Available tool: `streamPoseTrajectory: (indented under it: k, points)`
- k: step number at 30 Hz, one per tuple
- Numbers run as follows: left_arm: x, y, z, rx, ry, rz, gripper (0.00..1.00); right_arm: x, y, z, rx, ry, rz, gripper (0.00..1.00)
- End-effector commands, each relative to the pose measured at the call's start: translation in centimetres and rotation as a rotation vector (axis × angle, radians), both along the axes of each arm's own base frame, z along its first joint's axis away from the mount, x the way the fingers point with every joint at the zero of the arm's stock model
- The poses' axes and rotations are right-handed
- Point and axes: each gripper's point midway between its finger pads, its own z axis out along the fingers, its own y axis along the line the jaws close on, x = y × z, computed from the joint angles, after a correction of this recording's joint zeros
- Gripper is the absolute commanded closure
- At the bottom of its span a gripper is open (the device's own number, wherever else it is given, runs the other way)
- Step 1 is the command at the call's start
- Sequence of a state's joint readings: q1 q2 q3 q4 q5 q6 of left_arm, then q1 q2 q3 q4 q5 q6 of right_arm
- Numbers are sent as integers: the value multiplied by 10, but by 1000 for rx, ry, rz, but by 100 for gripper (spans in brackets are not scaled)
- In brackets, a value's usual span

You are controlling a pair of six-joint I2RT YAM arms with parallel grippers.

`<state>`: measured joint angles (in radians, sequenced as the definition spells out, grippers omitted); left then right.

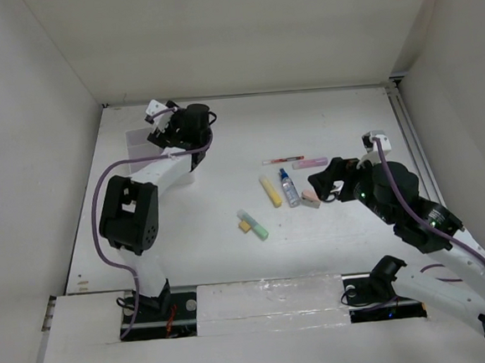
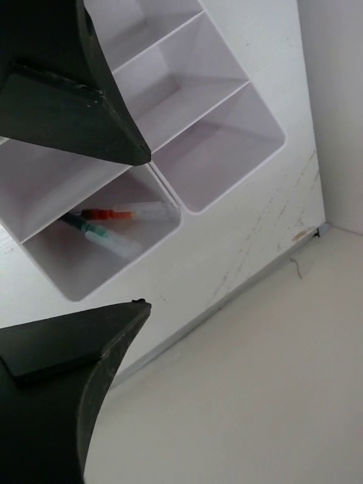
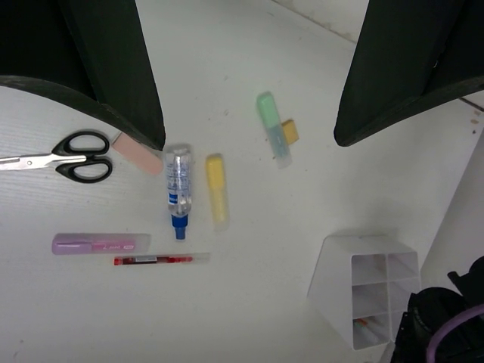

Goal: Sort the stationery into containers
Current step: Place the pen in the storage box, then pick up the pen from the center of the board.

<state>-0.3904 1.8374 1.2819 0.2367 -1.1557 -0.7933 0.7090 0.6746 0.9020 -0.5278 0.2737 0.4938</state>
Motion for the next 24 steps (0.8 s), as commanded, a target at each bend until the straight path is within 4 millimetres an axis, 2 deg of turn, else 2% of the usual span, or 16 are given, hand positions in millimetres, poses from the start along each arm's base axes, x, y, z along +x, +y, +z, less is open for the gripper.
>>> streamPoseTrajectory:
  k: [1, 4, 6, 7, 8, 10, 11, 12, 13, 14, 15, 16, 17, 19, 20, 24]
  points:
    - [-15, 5, 56, -44, -131, 10, 29, 0, 8, 19, 60, -50, 27, 0]
    - [-22, -10, 91, 2, -152, -67, 13, 0, 9, 21, 66, -57, 27, 0]
    - [-9, -43, 112, 49, -147, -264, 2, 0, 1, 23, 57, -59, -3, 0]
    - [2, -62, 141, 69, -167, -385, 1, 0, -2, 35, 67, -76, -16, 0]
    - [16, -106, 150, 144, -133, -654, 1, -3, -8, 40, 62, -91, -28, 0]
    - [31, -159, 123, 238, 23, -957, 1, -7, -20, 45, 53, -93, -63, 0]
    - [36, -182, 152, 283, -10, -1079, 1, -13, -25, 58, 66, -120, -61, 0]
    - [27, -222, 145, 322, 6, -1303, 1, -17, -30, 60, 57, -124, -59, 0]
    - [27, -245, 118, 421, 88, -1415, 1, -20, -34, 66, 63, -134, -68, 0]
    - [20, -258, 111, 457, 134, -1482, 1, -26, -38, 76, 75, -160, -57, 0]
    - [12, -273, 102, 496, 168, -1563, 1, -29, -39, 75, 60, -153, -44, 0]
    - [7, -295, 70, 590, 259, -1621, 1, -33, -41, 79, 56, -167, -31, 0]
    - [0, -299, 47, 621, 357, -1640, 1, -34, -41, 76, 49, -159, -31, 0]
    - [0, -307, 29, 712, 453, -1602, 1, -39, -46, 81, 52, -175, -29, 0]
    - [-8, -320, 5, 736, 506, -1630, 1, -39, -46, 81, 52, -175, -29, 0]
    - [-21, -330, -14, 683, 522, -1688, 1, -48, -50, 85, 64, -196, -9, 0]
